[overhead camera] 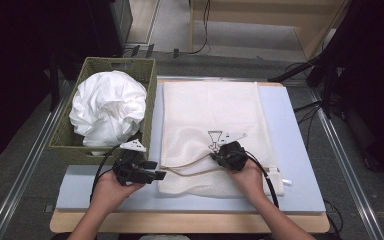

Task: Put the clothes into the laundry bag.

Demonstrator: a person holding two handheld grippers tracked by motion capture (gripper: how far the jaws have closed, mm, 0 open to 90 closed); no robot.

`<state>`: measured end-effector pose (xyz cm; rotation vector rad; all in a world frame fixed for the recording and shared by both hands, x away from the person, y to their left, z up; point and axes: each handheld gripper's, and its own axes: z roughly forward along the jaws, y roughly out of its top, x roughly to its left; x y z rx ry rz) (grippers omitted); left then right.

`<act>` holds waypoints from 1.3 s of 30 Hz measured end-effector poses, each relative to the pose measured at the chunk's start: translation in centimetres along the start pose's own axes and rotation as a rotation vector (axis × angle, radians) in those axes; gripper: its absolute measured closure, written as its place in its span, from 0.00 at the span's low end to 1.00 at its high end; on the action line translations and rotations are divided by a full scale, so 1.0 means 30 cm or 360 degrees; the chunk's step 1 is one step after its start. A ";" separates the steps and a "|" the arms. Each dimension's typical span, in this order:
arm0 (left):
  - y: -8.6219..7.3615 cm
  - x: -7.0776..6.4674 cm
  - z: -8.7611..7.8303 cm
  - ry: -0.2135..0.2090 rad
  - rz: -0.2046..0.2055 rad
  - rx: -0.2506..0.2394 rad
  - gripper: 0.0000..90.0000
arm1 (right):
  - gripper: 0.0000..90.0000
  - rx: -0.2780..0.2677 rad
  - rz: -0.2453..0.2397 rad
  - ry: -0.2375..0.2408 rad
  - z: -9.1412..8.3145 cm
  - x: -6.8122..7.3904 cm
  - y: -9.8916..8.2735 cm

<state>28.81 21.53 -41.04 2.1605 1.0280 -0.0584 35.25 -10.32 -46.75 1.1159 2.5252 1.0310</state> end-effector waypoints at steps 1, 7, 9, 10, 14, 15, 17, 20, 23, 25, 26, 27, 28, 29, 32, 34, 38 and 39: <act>-0.002 0.000 -0.001 -0.0001 0.0000 0.0001 0.49 | 0.96 0.0003 0.0008 0.0014 -0.002 -0.006 0.005; -0.008 -0.005 -0.003 -0.0018 -0.0001 0.0006 0.49 | 0.96 -0.0082 0.0044 0.0031 -0.049 -0.023 0.043; -0.009 -0.007 -0.006 -0.0025 0.0001 0.0001 0.48 | 0.96 -0.0089 0.0054 0.0025 -0.068 -0.023 0.061; -0.010 -0.006 -0.008 -0.0028 -0.0002 0.0001 0.49 | 0.96 -0.0103 0.0057 0.0031 -0.077 -0.023 0.069; -0.013 -0.002 -0.011 -0.0027 -0.0024 0.0002 0.48 | 0.96 -0.0158 0.0069 0.0027 -0.120 -0.023 0.096; -0.013 -0.001 -0.012 -0.0024 -0.0027 0.0005 0.48 | 0.96 -0.0175 0.0070 0.0027 -0.132 -0.023 0.101; -0.014 -0.001 -0.014 -0.0023 -0.0027 0.0003 0.49 | 0.96 -0.0215 0.0070 0.0031 -0.161 -0.024 0.112; -0.013 -0.001 -0.017 -0.0020 -0.0024 -0.0001 0.49 | 0.96 -0.0301 0.0056 0.0011 -0.212 -0.027 0.123; -0.010 -0.004 -0.021 -0.0021 -0.0025 0.0005 0.49 | 0.96 -0.0344 0.0054 0.0024 -0.247 -0.038 0.122; -0.006 -0.008 -0.023 -0.0031 -0.0027 -0.0003 0.48 | 0.96 -0.0325 0.0067 0.0040 -0.247 -0.043 0.115; -0.004 -0.009 -0.024 -0.0043 -0.0027 0.0002 0.48 | 0.96 -0.0307 0.0057 0.0049 -0.240 -0.047 0.110; -0.003 -0.009 -0.024 -0.0064 -0.0030 -0.0001 0.48 | 0.96 -0.0284 0.0058 0.0054 -0.233 -0.046 0.107; -0.002 -0.010 -0.023 -0.0072 -0.0035 0.0010 0.47 | 0.96 -0.0267 0.0053 0.0055 -0.225 -0.045 0.104; 0.000 -0.011 -0.024 -0.0068 -0.0030 0.0027 0.47 | 0.96 -0.0254 0.0053 0.0062 -0.217 -0.042 0.104; 0.009 -0.017 -0.030 -0.0051 -0.0013 0.0053 0.47 | 0.96 -0.0231 0.0048 0.0070 -0.203 -0.035 0.103; 0.018 -0.023 -0.042 -0.0062 -0.0012 0.0040 0.47 | 0.96 -0.0220 0.0052 0.0073 -0.200 -0.034 0.101; 0.035 -0.034 -0.066 -0.0044 -0.0011 0.0046 0.45 | 0.95 -0.0225 0.0065 0.0091 -0.203 -0.040 0.095; 0.041 -0.038 -0.073 -0.0031 -0.0005 0.0051 0.45 | 0.95 -0.0221 0.0070 0.0098 -0.203 -0.040 0.094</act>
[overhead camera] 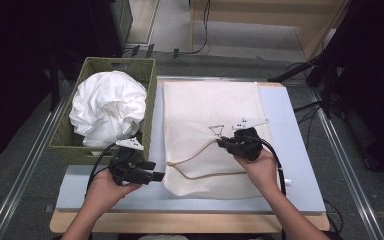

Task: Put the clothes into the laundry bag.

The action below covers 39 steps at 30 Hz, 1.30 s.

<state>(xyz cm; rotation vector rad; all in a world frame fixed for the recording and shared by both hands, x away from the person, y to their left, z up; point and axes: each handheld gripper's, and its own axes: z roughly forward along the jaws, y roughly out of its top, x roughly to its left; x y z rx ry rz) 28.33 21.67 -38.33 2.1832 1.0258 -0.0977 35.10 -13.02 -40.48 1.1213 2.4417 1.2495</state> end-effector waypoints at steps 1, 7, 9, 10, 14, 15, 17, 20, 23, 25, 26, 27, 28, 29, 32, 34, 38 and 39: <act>0.006 -0.003 -0.008 0.0007 0.0004 0.0003 0.45 | 0.95 0.0002 0.0007 0.0015 0.000 0.000 -0.001; 0.060 -0.013 -0.063 0.0018 0.0022 -0.0001 0.43 | 0.95 0.0004 -0.0002 0.0018 -0.004 0.008 -0.001; 0.079 -0.012 -0.081 0.0024 0.0032 -0.0006 0.43 | 0.95 0.0012 0.0000 0.0022 -0.005 0.009 -0.002; 0.087 -0.010 -0.090 0.0025 0.0039 -0.0009 0.43 | 0.95 0.0013 0.0000 0.0024 -0.004 0.008 -0.003; 0.115 -0.003 -0.113 0.0036 0.0051 -0.0016 0.43 | 0.95 0.0030 0.0030 0.0072 0.001 0.002 -0.004; 0.120 0.000 -0.117 0.0042 0.0051 -0.0008 0.43 | 0.95 0.0034 0.0028 0.0070 0.002 0.002 -0.005; 0.130 0.010 -0.129 0.0064 0.0059 0.0000 0.43 | 0.95 0.0035 0.0019 0.0067 0.002 0.002 -0.005; 0.145 0.030 -0.152 0.0087 0.0046 -0.0001 0.43 | 0.95 0.0034 0.0018 0.0074 0.002 0.000 -0.007; 0.161 0.054 -0.178 0.0091 0.0033 -0.0022 0.43 | 0.95 0.0041 0.0018 0.0077 0.004 -0.003 -0.009; 0.173 0.072 -0.194 0.0118 0.0024 -0.0017 0.43 | 0.95 0.0042 0.0020 0.0081 0.005 -0.005 -0.009; 0.179 0.081 -0.201 0.0126 0.0020 -0.0009 0.43 | 0.95 0.0041 0.0021 0.0081 0.005 -0.005 -0.009; 0.186 0.091 -0.209 0.0143 0.0022 -0.0006 0.43 | 0.95 0.0041 0.0022 0.0080 0.005 -0.006 -0.009; 0.192 0.100 -0.217 0.0155 0.0019 -0.0004 0.43 | 0.95 0.0042 0.0021 0.0081 0.005 -0.006 -0.009; 0.199 0.109 -0.225 0.0165 0.0006 -0.0005 0.43 | 0.95 0.0041 0.0021 0.0081 0.005 -0.006 -0.009; 0.218 0.127 -0.246 0.0189 0.0014 -0.0001 0.42 | 0.95 0.0043 0.0026 0.0085 0.005 -0.006 -0.009; 0.231 0.140 -0.260 0.0203 0.0017 0.0002 0.42 | 0.95 0.0043 0.0027 0.0084 0.005 -0.006 -0.010; 0.248 0.165 -0.288 0.0193 -0.0008 -0.0037 0.42 | 0.95 0.0045 0.0018 0.0085 0.005 -0.005 -0.010; 0.250 0.174 -0.294 0.0188 -0.0016 -0.0042 0.43 | 0.95 0.0044 0.0014 0.0082 0.005 -0.004 -0.010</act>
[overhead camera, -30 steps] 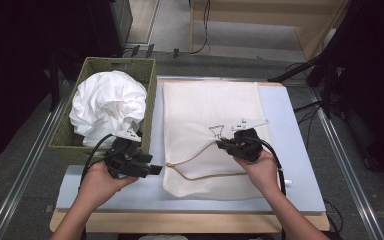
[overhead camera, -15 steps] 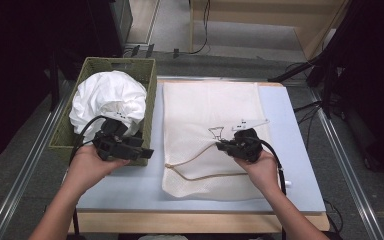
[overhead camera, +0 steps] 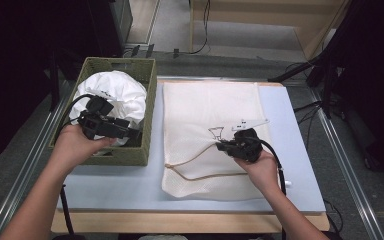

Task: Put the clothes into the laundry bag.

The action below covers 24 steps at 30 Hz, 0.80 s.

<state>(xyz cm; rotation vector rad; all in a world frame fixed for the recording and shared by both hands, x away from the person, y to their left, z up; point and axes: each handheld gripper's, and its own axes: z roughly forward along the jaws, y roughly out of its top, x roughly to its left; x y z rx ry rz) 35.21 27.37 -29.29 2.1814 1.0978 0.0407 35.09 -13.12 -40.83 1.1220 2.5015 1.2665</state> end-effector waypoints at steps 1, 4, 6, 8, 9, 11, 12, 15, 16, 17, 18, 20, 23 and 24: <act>0.002 0.010 -0.005 0.0002 -0.0015 0.0001 0.43 | 0.95 0.0002 0.0000 -0.0001 0.000 0.000 0.000; 0.010 0.039 -0.023 0.0046 -0.0033 0.0016 0.43 | 0.95 0.0006 0.0001 0.0004 0.000 -0.002 0.000; 0.016 0.061 -0.039 0.0045 -0.0054 0.0002 0.43 | 0.95 0.0006 0.0007 0.0008 0.001 -0.004 0.000; 0.025 0.079 -0.054 0.0078 -0.0065 -0.0004 0.42 | 0.95 0.0007 0.0007 0.0007 0.001 -0.004 0.000; 0.029 0.089 -0.061 0.0095 -0.0063 -0.0005 0.42 | 0.95 0.0009 0.0005 0.0007 0.001 -0.003 0.000; 0.039 0.108 -0.071 0.0118 -0.0071 0.0001 0.42 | 0.95 0.0013 0.0005 0.0004 0.001 -0.003 0.000; 0.045 0.117 -0.075 0.0136 -0.0073 0.0005 0.42 | 0.95 0.0013 0.0003 0.0005 0.002 -0.003 0.000; 0.062 0.142 -0.085 0.0175 -0.0081 0.0002 0.42 | 0.95 0.0014 0.0000 0.0010 0.003 -0.004 -0.001; 0.068 0.150 -0.088 0.0186 -0.0076 0.0005 0.42 | 0.95 0.0014 0.0000 0.0011 0.003 -0.004 -0.001; 0.074 0.157 -0.090 0.0192 -0.0076 -0.0002 0.42 | 0.95 0.0014 0.0002 0.0012 0.003 -0.005 -0.001; 0.081 0.166 -0.093 0.0205 -0.0066 0.0008 0.42 | 0.95 0.0016 0.0007 0.0013 0.003 -0.004 -0.001; 0.094 0.184 -0.095 0.0231 -0.0080 0.0010 0.41 | 0.95 0.0019 0.0007 0.0013 0.004 -0.005 -0.001; 0.106 0.213 -0.097 0.0254 -0.0089 0.0010 0.41 | 0.95 0.0017 0.0007 0.0013 0.005 -0.004 -0.001; 0.109 0.223 -0.095 0.0260 -0.0098 0.0000 0.40 | 0.95 0.0018 0.0006 0.0011 0.005 -0.004 -0.002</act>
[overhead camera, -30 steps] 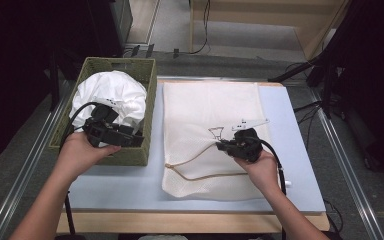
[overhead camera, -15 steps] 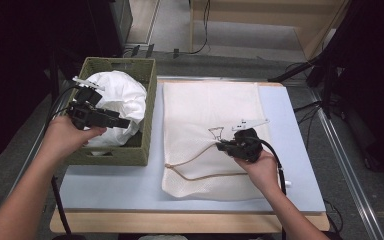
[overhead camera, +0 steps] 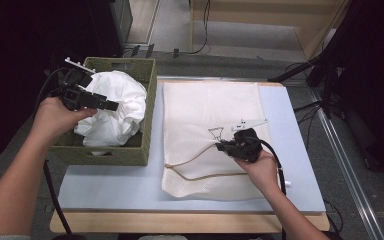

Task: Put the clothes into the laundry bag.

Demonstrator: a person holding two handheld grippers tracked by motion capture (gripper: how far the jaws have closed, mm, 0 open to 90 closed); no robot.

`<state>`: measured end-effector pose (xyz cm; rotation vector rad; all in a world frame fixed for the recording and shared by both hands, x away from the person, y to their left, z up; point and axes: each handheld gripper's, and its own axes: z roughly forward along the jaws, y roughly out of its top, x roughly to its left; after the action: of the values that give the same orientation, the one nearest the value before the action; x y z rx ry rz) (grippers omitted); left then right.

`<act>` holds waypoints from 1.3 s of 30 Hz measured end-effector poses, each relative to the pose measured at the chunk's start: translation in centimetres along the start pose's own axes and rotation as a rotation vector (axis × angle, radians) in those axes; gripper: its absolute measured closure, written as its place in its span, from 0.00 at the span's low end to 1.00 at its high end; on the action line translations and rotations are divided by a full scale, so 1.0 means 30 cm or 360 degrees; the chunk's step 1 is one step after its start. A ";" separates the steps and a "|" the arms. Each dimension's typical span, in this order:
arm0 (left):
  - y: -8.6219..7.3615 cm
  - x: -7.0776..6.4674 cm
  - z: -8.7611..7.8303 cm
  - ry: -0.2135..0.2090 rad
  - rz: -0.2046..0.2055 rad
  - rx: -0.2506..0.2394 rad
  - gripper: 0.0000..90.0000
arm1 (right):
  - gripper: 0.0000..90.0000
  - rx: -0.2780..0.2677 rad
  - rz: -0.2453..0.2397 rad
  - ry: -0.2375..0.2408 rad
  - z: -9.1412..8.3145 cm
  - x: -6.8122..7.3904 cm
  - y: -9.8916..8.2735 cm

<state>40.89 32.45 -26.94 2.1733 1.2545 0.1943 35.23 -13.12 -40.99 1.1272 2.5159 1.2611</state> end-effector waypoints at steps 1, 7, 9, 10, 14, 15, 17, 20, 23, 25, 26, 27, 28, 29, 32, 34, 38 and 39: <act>0.003 0.009 0.003 0.0008 -0.0012 -0.0007 0.40 | 0.95 0.0003 0.0000 0.0000 0.000 0.000 0.000; 0.015 0.069 0.034 0.0066 -0.0052 -0.0030 0.29 | 0.95 0.0013 0.0004 0.0001 0.006 0.000 -0.002; 0.018 0.088 0.046 0.0084 -0.0077 -0.0036 0.27 | 0.94 0.0016 0.0004 -0.0003 0.008 -0.001 -0.003; 0.019 0.096 0.053 0.0090 -0.0093 -0.0033 0.27 | 0.94 0.0017 0.0004 -0.0003 0.008 -0.001 -0.003; 0.020 0.128 0.083 0.0122 -0.0142 -0.0025 0.22 | 0.94 0.0021 0.0007 0.0000 0.010 -0.004 -0.004; 0.020 0.136 0.093 0.0120 -0.0163 -0.0024 0.20 | 0.94 0.0020 0.0008 0.0000 0.011 -0.004 -0.005; 0.020 0.147 0.112 0.0151 -0.0179 -0.0016 0.16 | 0.94 0.0023 0.0006 0.0002 0.013 -0.004 -0.005; 0.014 0.164 0.142 0.0200 -0.0208 -0.0023 0.09 | 0.94 0.0028 0.0004 0.0005 0.016 -0.003 -0.007; -0.001 0.185 0.178 0.0212 -0.0260 -0.0010 0.01 | 0.94 0.0036 0.0005 -0.0001 0.020 0.001 -0.009; -0.015 0.197 0.202 0.0202 -0.0283 -0.0009 0.00 | 0.94 0.0045 0.0000 -0.0005 0.022 0.003 -0.010; -0.021 0.202 0.214 0.0198 -0.0295 -0.0011 0.00 | 0.94 0.0046 -0.0001 -0.0006 0.023 0.003 -0.010; -0.027 0.206 0.225 0.0200 -0.0313 -0.0016 0.00 | 0.94 0.0047 -0.0002 -0.0002 0.024 0.003 -0.010; -0.034 0.212 0.235 0.0184 -0.0324 -0.0018 0.00 | 0.94 0.0049 -0.0003 -0.0003 0.025 0.003 -0.010; -0.039 0.217 0.245 0.0165 -0.0336 -0.0025 0.00 | 0.94 0.0048 -0.0002 -0.0002 0.025 0.002 -0.011; -0.049 0.229 0.269 0.0128 -0.0338 -0.0036 0.00 | 0.94 0.0047 0.0004 0.0000 0.028 0.001 -0.011; -0.052 0.230 0.286 0.0121 -0.0332 -0.0028 0.00 | 0.94 0.0050 0.0002 0.0001 0.030 0.002 -0.012; -0.053 0.207 0.326 0.0117 -0.0277 0.0009 0.00 | 0.94 0.0056 0.0003 -0.0003 0.032 0.004 -0.012; -0.052 0.200 0.336 0.0119 -0.0265 0.0021 0.00 | 0.94 0.0056 0.0003 -0.0003 0.032 0.004 -0.012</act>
<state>47.14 33.56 -36.93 2.0770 1.4748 0.2011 35.31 -12.54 -41.85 1.1378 2.5457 1.2203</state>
